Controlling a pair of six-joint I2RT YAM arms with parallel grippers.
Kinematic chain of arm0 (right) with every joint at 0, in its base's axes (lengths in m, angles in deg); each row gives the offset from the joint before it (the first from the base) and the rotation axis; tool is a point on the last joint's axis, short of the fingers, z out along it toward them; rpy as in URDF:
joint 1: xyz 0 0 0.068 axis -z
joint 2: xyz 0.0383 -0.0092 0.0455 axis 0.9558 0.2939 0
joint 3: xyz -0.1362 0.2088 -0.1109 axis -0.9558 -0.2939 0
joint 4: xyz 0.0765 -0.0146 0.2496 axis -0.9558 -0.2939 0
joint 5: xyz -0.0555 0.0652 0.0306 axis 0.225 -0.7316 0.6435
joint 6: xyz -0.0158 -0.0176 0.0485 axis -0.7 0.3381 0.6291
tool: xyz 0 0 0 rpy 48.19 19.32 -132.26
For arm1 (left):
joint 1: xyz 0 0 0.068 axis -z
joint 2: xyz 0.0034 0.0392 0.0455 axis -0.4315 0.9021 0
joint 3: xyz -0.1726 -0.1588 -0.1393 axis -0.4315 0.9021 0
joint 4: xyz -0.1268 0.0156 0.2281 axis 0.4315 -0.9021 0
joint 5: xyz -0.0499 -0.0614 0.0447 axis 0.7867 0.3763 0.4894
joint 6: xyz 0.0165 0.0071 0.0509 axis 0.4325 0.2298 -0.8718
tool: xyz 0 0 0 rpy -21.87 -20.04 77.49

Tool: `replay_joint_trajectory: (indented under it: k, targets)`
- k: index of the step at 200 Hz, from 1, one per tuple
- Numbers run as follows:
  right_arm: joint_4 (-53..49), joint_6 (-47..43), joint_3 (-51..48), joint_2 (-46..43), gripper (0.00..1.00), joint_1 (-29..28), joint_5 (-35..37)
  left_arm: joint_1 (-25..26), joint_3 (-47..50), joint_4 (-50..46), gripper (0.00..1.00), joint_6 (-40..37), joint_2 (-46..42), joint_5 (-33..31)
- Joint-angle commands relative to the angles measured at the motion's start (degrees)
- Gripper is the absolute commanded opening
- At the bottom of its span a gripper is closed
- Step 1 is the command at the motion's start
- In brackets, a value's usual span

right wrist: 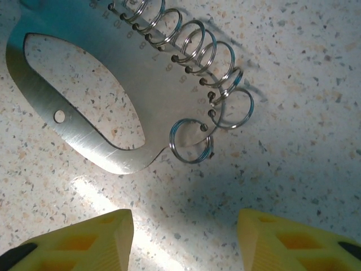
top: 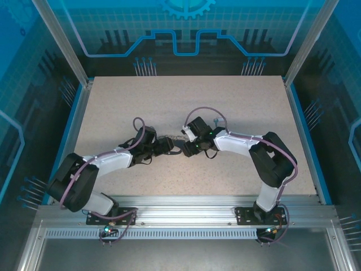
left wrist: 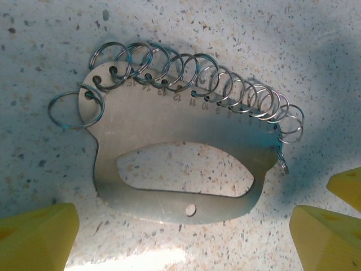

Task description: Put the keys on the keyring

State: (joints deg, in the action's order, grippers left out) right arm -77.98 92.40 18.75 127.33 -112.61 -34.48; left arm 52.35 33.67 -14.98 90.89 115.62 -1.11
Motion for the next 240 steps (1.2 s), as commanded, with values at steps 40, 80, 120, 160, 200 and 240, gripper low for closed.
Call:
replay_joint_trajectory:
  k: [40,80,120,160,200,240]
  targets:
    - [-1.0,-2.3,4.5,5.1,0.48,-0.3,0.2,-2.5,-3.5,4.4,0.98,-1.2,4.2,2.5]
    - [-0.3,-2.4,5.8,7.2,0.43,0.2,-0.3,-4.1,-5.0,3.7,0.98,-3.1,4.6,3.4]
    - [-0.2,-2.6,7.4,8.5,0.35,0.8,-0.3,-4.5,-5.5,2.9,0.98,-4.2,4.5,3.9]
    - [-0.4,-3.2,7.5,8.4,0.26,2.1,-0.6,-4.5,-5.7,3.2,0.98,-4.4,4.4,4.6]
    - [-0.4,-3.7,7.5,8.2,0.19,2.9,-2.2,-4.6,-6.4,3.1,0.98,-4.7,4.2,5.2]
    - [-0.1,-3.7,7.4,8.5,0.14,3.3,-3.8,-4.6,-7.1,2.9,0.99,-4.8,3.7,5.9]
